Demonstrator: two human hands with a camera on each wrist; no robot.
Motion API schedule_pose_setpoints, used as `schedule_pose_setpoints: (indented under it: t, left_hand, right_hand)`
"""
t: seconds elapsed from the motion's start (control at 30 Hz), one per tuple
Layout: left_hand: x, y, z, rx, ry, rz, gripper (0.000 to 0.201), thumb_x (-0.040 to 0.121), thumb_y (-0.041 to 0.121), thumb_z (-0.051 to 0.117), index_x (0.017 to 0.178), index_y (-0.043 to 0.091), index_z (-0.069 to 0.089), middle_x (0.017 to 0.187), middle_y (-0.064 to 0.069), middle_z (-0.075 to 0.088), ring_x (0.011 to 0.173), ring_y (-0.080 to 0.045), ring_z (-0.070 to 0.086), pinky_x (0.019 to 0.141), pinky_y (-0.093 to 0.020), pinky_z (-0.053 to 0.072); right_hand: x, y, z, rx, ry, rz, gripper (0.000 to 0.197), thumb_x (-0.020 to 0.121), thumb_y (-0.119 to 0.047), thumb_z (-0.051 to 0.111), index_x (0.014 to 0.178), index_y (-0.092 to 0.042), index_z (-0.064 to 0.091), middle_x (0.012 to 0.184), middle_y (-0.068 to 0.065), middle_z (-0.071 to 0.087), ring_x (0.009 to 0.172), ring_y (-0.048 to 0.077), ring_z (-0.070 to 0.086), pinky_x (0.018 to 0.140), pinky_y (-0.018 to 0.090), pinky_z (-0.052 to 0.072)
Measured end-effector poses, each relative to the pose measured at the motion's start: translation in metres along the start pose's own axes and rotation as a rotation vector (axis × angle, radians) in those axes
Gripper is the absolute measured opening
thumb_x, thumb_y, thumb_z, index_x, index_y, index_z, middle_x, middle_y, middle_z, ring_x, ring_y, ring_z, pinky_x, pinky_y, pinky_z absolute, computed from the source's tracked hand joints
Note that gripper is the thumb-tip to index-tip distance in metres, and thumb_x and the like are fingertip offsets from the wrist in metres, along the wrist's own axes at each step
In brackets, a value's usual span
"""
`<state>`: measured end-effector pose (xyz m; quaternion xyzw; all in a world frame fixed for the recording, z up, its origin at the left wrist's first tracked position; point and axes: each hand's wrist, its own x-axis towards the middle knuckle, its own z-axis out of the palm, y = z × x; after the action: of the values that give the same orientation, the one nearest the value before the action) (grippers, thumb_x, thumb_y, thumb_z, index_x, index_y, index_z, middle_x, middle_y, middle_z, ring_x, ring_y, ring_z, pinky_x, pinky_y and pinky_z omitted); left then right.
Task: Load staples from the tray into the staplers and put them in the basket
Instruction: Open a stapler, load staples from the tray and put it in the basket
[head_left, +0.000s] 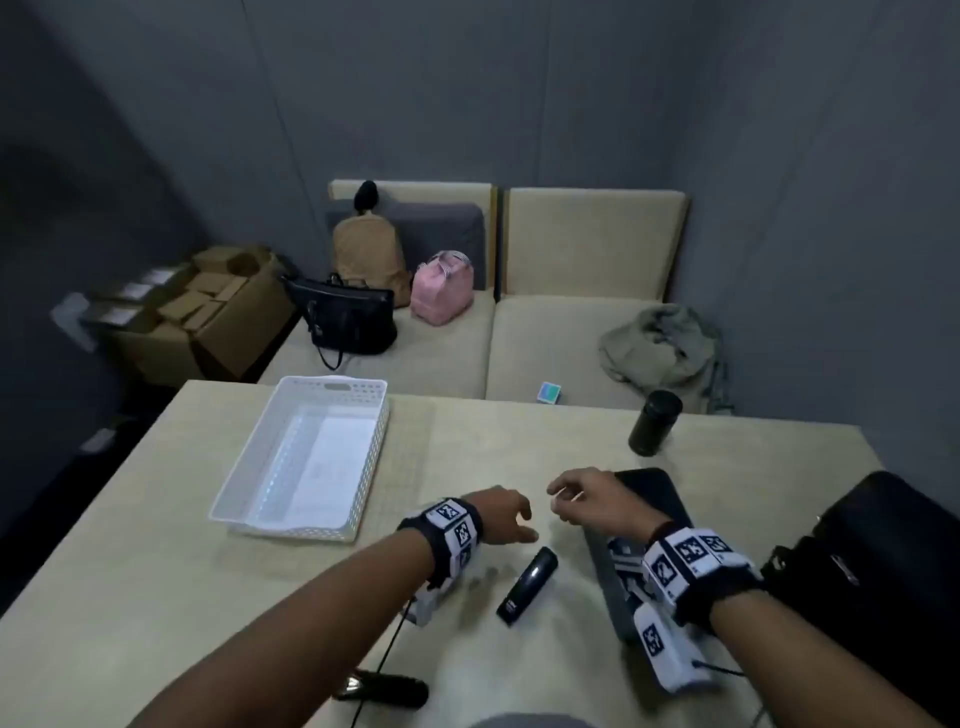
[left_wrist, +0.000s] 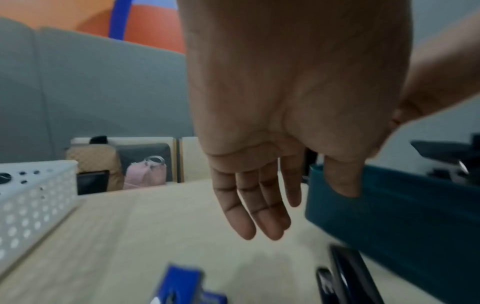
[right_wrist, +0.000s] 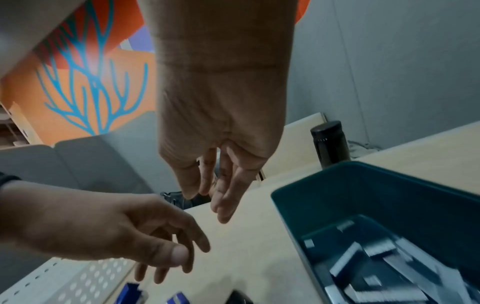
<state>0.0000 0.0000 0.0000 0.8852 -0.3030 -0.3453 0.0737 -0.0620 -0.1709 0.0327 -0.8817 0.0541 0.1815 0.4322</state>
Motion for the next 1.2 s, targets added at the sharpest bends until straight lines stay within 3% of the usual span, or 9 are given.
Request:
schedule_pose_setpoints:
  t: [0.13,0.3,0.37,0.5,0.63,0.73,0.93,1.03,1.2]
  left_hand:
    - [0.007,0.025,0.041,0.153,-0.035,-0.045,0.058,0.084,0.059,0.058,0.119,0.013,0.058,0.121,-0.013,0.064,0.108,-0.033,0.062,0.086,-0.039,0.05]
    - [0.008,0.03,0.063,0.217,-0.007,-0.015,0.031,0.085,0.03,0.063,0.107,0.01,0.062,0.109,-0.016,0.067,0.099,-0.036,0.066,0.077,-0.037,0.05]
    - [0.009,0.028,0.063,0.254,-0.005,0.023,0.03,0.082,0.03,0.062,0.101,0.008,0.064,0.101,-0.018,0.069,0.092,-0.038,0.067,0.074,-0.037,0.051]
    - [0.011,0.021,0.056,0.314,0.067,0.174,0.03,0.077,0.038,0.064,0.094,0.013,0.067,0.091,-0.015,0.071,0.083,-0.038,0.067,0.072,-0.038,0.053]
    - [0.006,0.009,0.052,0.222,0.186,0.239,0.026,0.079,0.039,0.064,0.087,0.014,0.062,0.089,-0.012,0.07,0.081,-0.036,0.063,0.065,-0.034,0.042]
    - [-0.001,-0.008,0.054,0.073,0.206,0.238,0.025,0.079,0.039,0.066,0.076,0.018,0.054,0.083,-0.006,0.07,0.075,-0.029,0.06,0.062,-0.03,0.037]
    - [-0.023,-0.03,0.063,0.02,0.148,0.239,0.013,0.074,0.021,0.064,0.081,0.013,0.057,0.088,-0.001,0.071,0.079,-0.023,0.062,0.063,-0.03,0.043]
    - [-0.033,-0.036,0.072,-0.067,0.17,0.235,0.008,0.072,0.015,0.061,0.075,0.011,0.055,0.084,0.002,0.072,0.075,-0.018,0.062,0.058,-0.023,0.037]
    - [-0.042,-0.038,0.074,0.143,0.219,0.234,0.011,0.076,0.018,0.059,0.086,0.018,0.059,0.092,0.004,0.072,0.083,-0.021,0.064,0.06,-0.025,0.036]
  right_hand:
    - [-0.002,0.019,0.023,-0.044,0.034,0.08,0.027,0.086,-0.014,0.061,0.112,-0.018,0.065,0.097,0.001,0.066,0.09,0.017,0.062,0.085,0.031,0.052]
    - [-0.006,0.043,0.045,-0.131,-0.081,0.167,0.05,0.088,-0.009,0.059,0.136,-0.014,0.047,0.13,0.006,0.055,0.116,0.02,0.054,0.097,0.029,0.045]
    - [-0.008,0.053,0.052,-0.186,-0.09,0.179,0.053,0.086,-0.004,0.059,0.137,-0.013,0.047,0.132,0.006,0.055,0.122,0.022,0.052,0.102,0.031,0.044]
    - [-0.013,0.055,0.063,-0.336,-0.081,0.13,0.027,0.08,-0.01,0.063,0.106,-0.01,0.065,0.109,0.01,0.066,0.103,0.028,0.063,0.084,0.037,0.052]
    - [-0.01,0.055,0.075,-0.36,-0.014,0.131,0.021,0.071,-0.013,0.071,0.092,-0.016,0.071,0.097,0.009,0.069,0.091,0.027,0.066,0.074,0.036,0.054]
    - [-0.01,0.06,0.076,-0.476,0.007,0.14,0.023,0.069,-0.015,0.074,0.091,-0.019,0.071,0.098,0.006,0.066,0.09,0.026,0.064,0.07,0.031,0.049]
    - [-0.013,0.065,0.094,-0.639,-0.014,0.123,0.024,0.075,-0.021,0.077,0.097,-0.019,0.067,0.105,0.008,0.06,0.087,0.026,0.064,0.075,0.033,0.052]
    - [-0.013,0.07,0.098,-0.691,0.0,0.136,0.022,0.078,-0.019,0.076,0.099,-0.014,0.068,0.107,0.009,0.058,0.088,0.025,0.064,0.078,0.032,0.053]
    - [-0.018,0.079,0.1,-0.713,-0.008,0.16,0.023,0.078,-0.019,0.076,0.097,-0.008,0.069,0.107,0.009,0.061,0.093,0.026,0.064,0.079,0.033,0.053]
